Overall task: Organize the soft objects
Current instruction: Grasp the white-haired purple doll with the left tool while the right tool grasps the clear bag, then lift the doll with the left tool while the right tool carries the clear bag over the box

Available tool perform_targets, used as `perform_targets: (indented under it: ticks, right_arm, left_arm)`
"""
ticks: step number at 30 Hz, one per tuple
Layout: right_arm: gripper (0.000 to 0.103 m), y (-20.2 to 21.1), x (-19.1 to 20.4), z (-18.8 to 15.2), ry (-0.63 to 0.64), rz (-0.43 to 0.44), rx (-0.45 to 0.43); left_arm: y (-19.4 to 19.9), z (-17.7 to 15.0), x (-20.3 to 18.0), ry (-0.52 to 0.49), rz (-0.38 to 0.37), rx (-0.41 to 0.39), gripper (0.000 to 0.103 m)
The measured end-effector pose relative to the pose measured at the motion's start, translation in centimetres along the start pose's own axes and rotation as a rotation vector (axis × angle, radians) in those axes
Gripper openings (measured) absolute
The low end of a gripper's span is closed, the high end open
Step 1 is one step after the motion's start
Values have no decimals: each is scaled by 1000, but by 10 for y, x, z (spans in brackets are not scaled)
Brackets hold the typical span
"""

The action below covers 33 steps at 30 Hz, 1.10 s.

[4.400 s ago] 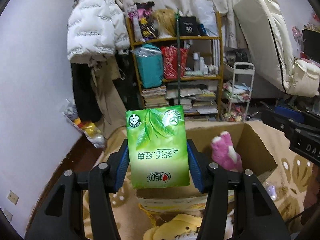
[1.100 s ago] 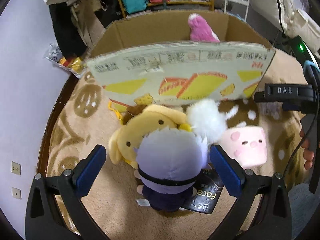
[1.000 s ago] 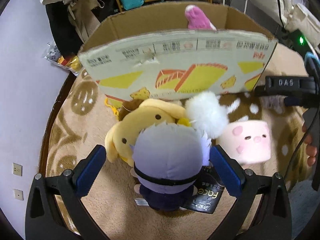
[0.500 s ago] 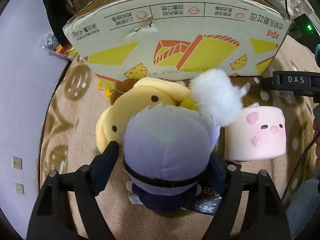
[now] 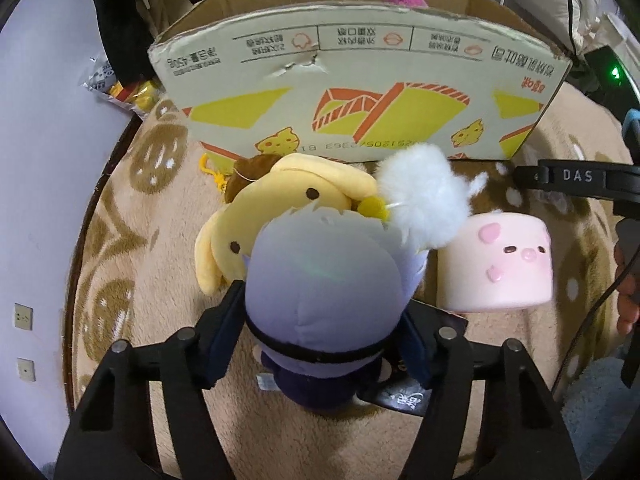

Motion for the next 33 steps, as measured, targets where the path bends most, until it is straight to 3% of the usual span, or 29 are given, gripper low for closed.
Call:
perform_targets:
  ticks: [8,22,33]
  right_arm:
    - [84,10,-1,1,11,15,0]
    - [84,43,-2,-32,25,76,-27]
    - [84,115,17,-36,119,73,-159]
  left_arm:
    - [11,4,13,40,-2,-19,64]
    - [20,8,27,109,-1,-43,63]
    - [50,24,37,122,22,-149,63]
Point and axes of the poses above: each gripper's, at about its wrist camera, not at the fingertips, and y roughly against the way its jaws point, x to its left, z to its top, the point moved 10 cm from there along -y, roughly the way its jaws point, and after that the axes turned 14 degrees about y, right-handed, at the moved point
